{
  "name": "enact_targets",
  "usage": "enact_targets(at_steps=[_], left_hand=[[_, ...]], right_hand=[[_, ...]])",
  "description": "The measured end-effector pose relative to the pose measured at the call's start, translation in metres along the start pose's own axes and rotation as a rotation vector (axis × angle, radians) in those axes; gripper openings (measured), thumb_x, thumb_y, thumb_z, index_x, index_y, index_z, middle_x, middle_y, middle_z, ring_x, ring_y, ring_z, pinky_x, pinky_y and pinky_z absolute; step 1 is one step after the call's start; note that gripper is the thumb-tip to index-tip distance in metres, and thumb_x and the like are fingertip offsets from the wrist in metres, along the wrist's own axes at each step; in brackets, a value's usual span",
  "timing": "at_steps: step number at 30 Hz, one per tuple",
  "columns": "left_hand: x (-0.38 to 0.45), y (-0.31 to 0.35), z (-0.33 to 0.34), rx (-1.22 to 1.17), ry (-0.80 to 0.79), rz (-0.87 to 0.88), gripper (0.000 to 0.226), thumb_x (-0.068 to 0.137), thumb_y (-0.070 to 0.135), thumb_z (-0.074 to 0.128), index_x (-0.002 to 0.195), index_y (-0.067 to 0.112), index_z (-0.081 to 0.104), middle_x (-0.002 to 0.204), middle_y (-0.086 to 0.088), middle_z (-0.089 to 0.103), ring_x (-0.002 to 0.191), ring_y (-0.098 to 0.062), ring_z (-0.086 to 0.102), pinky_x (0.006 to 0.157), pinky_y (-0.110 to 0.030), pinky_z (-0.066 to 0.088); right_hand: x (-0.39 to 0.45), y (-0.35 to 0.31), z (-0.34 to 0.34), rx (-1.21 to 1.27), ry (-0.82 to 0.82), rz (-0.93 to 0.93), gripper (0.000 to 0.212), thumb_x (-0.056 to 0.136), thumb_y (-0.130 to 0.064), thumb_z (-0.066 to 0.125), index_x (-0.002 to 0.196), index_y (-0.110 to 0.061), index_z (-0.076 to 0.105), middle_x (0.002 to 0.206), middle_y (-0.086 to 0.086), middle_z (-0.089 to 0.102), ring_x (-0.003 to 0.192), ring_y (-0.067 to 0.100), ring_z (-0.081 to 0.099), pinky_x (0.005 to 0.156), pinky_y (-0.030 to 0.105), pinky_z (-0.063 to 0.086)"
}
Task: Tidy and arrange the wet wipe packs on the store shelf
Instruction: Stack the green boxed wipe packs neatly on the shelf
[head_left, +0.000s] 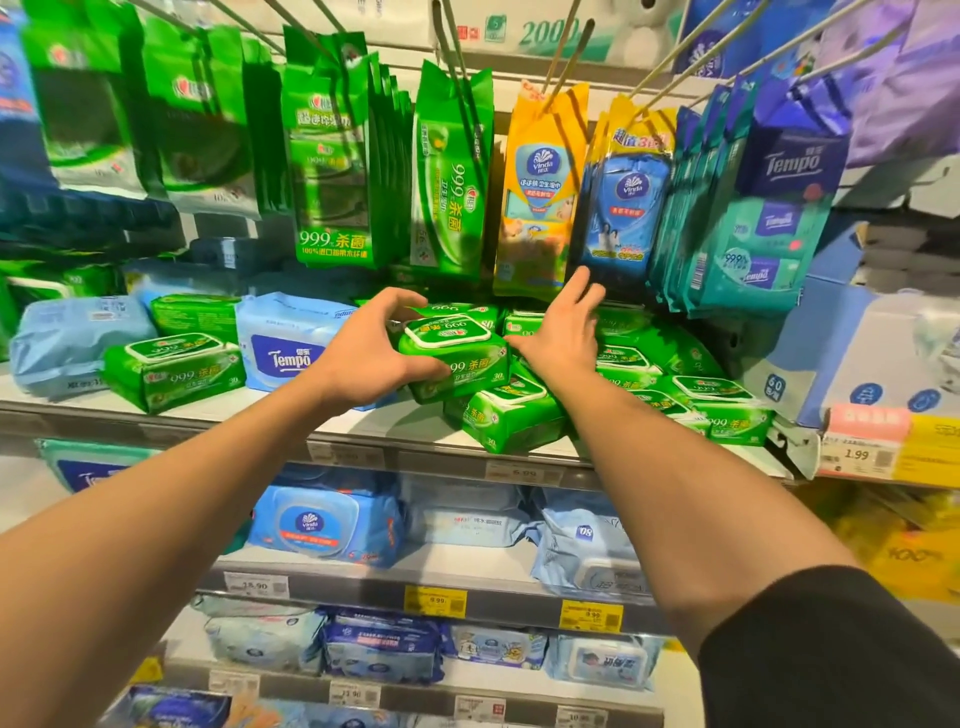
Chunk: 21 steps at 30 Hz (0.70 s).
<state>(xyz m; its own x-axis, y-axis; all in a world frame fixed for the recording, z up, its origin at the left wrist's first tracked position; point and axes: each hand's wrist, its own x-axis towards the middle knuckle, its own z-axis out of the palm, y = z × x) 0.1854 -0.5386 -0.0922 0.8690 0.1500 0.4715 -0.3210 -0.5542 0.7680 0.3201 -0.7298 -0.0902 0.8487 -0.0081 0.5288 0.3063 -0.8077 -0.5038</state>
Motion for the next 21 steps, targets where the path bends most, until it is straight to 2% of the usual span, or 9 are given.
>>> enact_targets(at_steps=[2,4,7,9,11,13,17,19,21], left_hand=[[-0.001,-0.001,0.002,-0.007,0.009,-0.002,0.073,0.061,0.02,0.092,0.123,0.024,0.053,0.116,0.001,0.062,0.101,-0.013,0.063,0.084,-0.034,0.057],[-0.001,-0.001,0.003,-0.002,0.009,-0.004,0.073,0.061,0.021,0.092,0.123,0.024,0.053,0.116,0.001,0.061,0.101,-0.014,0.063,0.084,-0.035,0.057],[-0.003,0.002,0.001,0.002,-0.006,-0.006,0.074,0.06,0.022,0.092,0.123,0.026,0.053,0.115,0.003,0.061,0.099,-0.011,0.064,0.082,-0.033,0.058],[-0.003,0.002,-0.001,0.005,-0.014,-0.012,0.074,0.061,0.023,0.092,0.123,0.026,0.052,0.115,0.004,0.061,0.099,-0.01,0.063,0.08,-0.031,0.058],[-0.003,0.002,-0.002,0.004,-0.014,-0.02,0.074,0.061,0.022,0.092,0.123,0.026,0.052,0.115,0.004,0.06,0.099,-0.01,0.063,0.079,-0.029,0.057],[-0.002,0.002,-0.002,0.006,-0.01,-0.028,0.073,0.062,0.022,0.092,0.123,0.027,0.051,0.115,0.005,0.06,0.099,-0.009,0.063,0.078,-0.026,0.057],[-0.001,0.003,0.001,0.009,-0.003,-0.03,0.073,0.063,0.021,0.091,0.124,0.027,0.051,0.117,0.006,0.059,0.099,-0.008,0.063,0.074,-0.021,0.056],[-0.001,0.003,0.001,-0.002,-0.001,-0.034,0.073,0.064,0.02,0.091,0.124,0.026,0.051,0.118,0.006,0.059,0.099,-0.007,0.063,0.073,-0.018,0.055],[0.0,0.003,0.002,-0.002,-0.001,-0.04,0.073,0.064,0.02,0.091,0.126,0.025,0.051,0.118,0.005,0.059,0.099,-0.007,0.062,0.074,-0.018,0.055]], right_hand=[[0.0,0.002,0.001,-0.026,-0.104,-0.044,0.122,0.071,-0.031,0.087,0.152,-0.001,0.001,0.15,0.021,0.019,0.137,0.042,0.032,0.103,0.048,0.042],[0.002,0.008,0.001,-0.058,-0.175,-0.037,0.101,0.078,-0.026,0.082,0.148,0.003,0.015,0.149,0.022,0.025,0.14,0.04,0.029,0.107,0.045,0.038],[0.011,0.02,-0.008,-0.022,-0.175,0.097,0.05,0.086,-0.017,0.073,0.127,-0.001,0.049,0.138,0.022,0.043,0.122,0.039,0.05,0.095,0.042,0.046],[0.014,0.026,-0.012,-0.01,-0.173,0.081,0.027,0.087,-0.011,0.068,0.11,-0.001,0.058,0.122,0.022,0.056,0.11,0.039,0.057,0.085,0.04,0.049],[0.015,0.029,-0.014,-0.03,-0.163,0.019,0.012,0.087,-0.006,0.063,0.098,-0.002,0.061,0.115,0.023,0.059,0.1,0.037,0.057,0.079,0.038,0.047],[0.019,0.03,-0.015,-0.045,-0.161,-0.011,0.011,0.087,-0.005,0.061,0.098,-0.002,0.061,0.114,0.022,0.059,0.096,0.035,0.056,0.079,0.038,0.047],[0.021,0.031,-0.013,-0.129,-0.199,-0.074,0.031,0.093,-0.011,0.061,0.122,-0.002,0.055,0.121,0.022,0.059,0.114,0.039,0.055,0.092,0.042,0.047],[0.021,0.033,-0.012,-0.125,-0.205,-0.083,0.029,0.094,-0.012,0.06,0.121,-0.001,0.057,0.119,0.023,0.06,0.113,0.04,0.056,0.091,0.042,0.047],[0.025,0.034,-0.015,-0.099,-0.213,-0.08,0.023,0.093,-0.013,0.063,0.111,0.001,0.062,0.114,0.023,0.061,0.107,0.04,0.058,0.087,0.04,0.048]])
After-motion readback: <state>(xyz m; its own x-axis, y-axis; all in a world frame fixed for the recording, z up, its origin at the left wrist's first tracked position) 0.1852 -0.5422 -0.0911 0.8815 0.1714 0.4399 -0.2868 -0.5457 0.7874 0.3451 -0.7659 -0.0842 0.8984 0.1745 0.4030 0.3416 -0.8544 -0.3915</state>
